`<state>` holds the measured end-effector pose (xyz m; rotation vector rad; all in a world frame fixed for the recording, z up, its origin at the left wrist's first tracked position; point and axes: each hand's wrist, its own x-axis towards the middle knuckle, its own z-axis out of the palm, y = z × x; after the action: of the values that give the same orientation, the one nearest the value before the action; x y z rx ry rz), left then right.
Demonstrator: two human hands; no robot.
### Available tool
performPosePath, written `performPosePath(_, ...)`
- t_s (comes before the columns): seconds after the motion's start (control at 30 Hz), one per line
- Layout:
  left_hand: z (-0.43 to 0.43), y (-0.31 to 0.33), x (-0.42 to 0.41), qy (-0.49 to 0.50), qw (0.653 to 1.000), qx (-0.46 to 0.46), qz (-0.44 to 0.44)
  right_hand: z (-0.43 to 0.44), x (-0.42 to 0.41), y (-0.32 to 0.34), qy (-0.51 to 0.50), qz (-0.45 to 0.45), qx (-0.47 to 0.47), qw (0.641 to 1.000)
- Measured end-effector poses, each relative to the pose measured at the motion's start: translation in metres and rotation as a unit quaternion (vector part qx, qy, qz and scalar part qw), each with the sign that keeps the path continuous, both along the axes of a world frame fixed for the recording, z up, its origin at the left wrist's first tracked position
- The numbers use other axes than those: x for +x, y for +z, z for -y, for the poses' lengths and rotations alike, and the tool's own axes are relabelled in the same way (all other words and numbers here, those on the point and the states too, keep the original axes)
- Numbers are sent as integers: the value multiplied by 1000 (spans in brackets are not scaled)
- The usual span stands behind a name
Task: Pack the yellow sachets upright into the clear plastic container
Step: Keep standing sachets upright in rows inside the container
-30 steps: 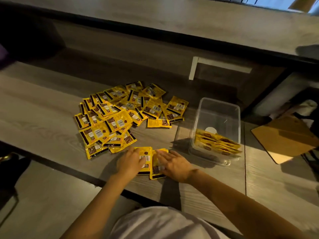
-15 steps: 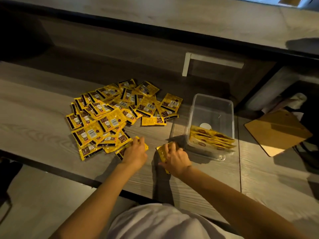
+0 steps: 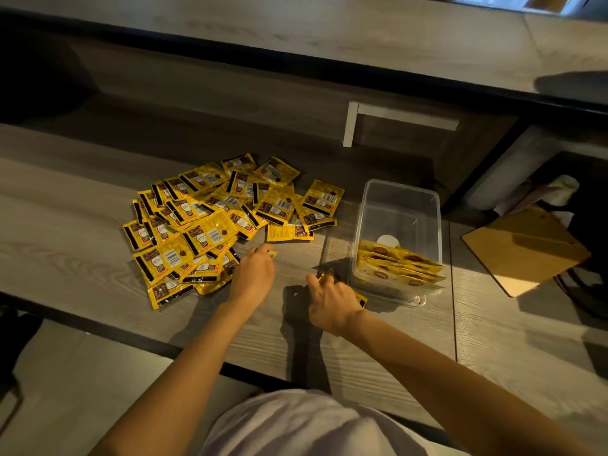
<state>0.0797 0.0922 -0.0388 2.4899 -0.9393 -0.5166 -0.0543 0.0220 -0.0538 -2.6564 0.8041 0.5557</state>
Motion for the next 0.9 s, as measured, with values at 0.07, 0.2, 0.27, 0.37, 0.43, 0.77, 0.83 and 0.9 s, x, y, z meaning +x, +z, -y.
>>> performPosePath(0.07,2,5,2,14,999,-20,-30,3,2,4,-16,5,10,1000)
performPosePath(0.2,5,18,10,104,984,-91,-109,11,10,27,-93,124,108,982)
performPosePath(0.27,7,25,16,139,972,-125,-141,18,17,46,-146,200,152,957)
performPosePath(0.37,18,43,21,149,961,-172,-158,38,23,74,-226,282,165,918)
performPosePath(0.43,28,58,20,135,954,-213,-164,56,23,87,-275,335,191,881)
performPosePath(0.77,113,102,-21,-81,955,-282,-54,138,-39,111,-426,480,108,759)
performPosePath(0.83,128,102,-35,-110,947,-297,-53,150,-54,106,-443,463,42,767)
performPosePath(0.9,141,99,-49,-127,949,-283,-63,158,-67,99,-452,445,10,773)
